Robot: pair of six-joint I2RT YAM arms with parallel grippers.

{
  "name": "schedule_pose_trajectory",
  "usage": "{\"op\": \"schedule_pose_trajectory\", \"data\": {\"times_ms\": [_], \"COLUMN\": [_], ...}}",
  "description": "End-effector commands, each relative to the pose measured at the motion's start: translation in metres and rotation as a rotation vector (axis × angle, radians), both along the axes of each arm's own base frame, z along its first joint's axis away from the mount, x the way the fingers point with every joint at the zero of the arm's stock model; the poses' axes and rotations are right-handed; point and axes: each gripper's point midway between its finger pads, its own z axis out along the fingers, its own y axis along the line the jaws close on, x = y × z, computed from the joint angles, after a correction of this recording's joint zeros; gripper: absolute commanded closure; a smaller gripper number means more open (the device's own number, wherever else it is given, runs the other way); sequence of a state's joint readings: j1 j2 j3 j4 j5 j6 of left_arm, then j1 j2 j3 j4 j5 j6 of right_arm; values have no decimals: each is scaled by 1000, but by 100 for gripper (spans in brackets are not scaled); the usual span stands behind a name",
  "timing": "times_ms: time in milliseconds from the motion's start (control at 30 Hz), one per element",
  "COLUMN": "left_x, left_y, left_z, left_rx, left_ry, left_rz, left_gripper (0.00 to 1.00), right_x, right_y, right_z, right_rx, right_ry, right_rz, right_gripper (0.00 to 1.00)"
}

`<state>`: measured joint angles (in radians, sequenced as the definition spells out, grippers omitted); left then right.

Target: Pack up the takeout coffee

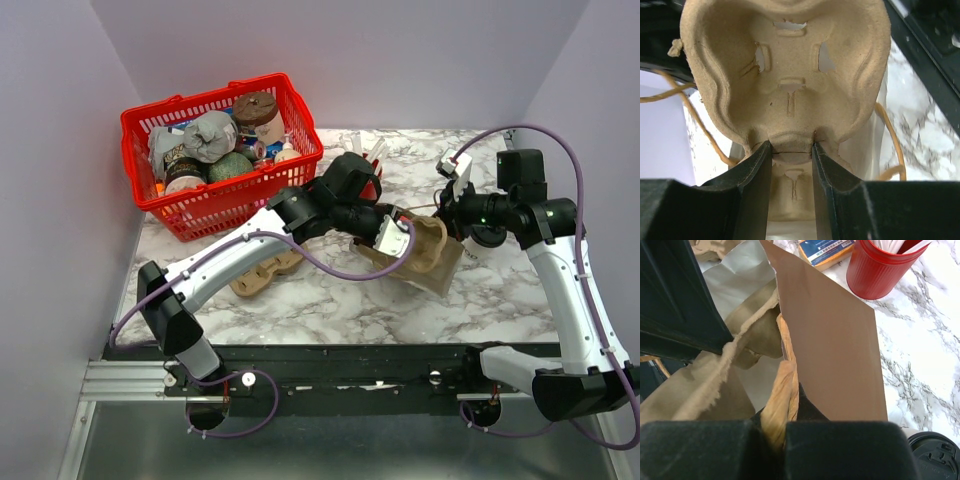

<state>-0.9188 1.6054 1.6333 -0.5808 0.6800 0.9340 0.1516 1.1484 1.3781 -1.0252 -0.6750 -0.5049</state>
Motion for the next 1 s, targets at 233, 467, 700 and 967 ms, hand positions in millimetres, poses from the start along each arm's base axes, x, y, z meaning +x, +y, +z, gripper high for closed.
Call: {"op": "schedule_pose_trajectory", "data": {"times_ms": [233,467,700,967], "left_x": [4,16,34,29], "left_y": [16,12,1,-4], "left_z": [-34,-40,-56,-48], "left_rx": [252,328,381,414], "left_ry": [-123,-179,-259,-399], "left_rz": [-58,-60,2,75], "left_gripper": [100,100,100,100], "right_x": [4,9,9,-20], "right_y": [3,10,12,24], "right_z": [1,7,7,4], "right_rx": [10,40,58,148], "right_ry": [46,54,76,175], "right_rz": [-11,8,7,46], "right_gripper": [100,99,99,100]}}
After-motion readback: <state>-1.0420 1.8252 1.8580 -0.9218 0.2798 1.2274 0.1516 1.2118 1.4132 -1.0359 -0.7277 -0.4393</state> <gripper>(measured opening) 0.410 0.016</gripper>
